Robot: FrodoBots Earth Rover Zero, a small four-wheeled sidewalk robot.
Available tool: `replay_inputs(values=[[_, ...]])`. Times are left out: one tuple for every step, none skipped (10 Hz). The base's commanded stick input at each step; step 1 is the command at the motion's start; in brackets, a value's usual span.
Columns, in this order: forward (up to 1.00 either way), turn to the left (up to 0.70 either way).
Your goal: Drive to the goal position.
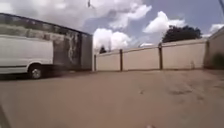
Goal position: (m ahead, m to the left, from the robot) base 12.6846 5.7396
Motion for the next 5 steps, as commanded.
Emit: replay_inputs(values=[[0.6, 0.03], [0.49, -0.29], [0.49, -0.29], [0.43, -0.56], [0.36, -0.9]])
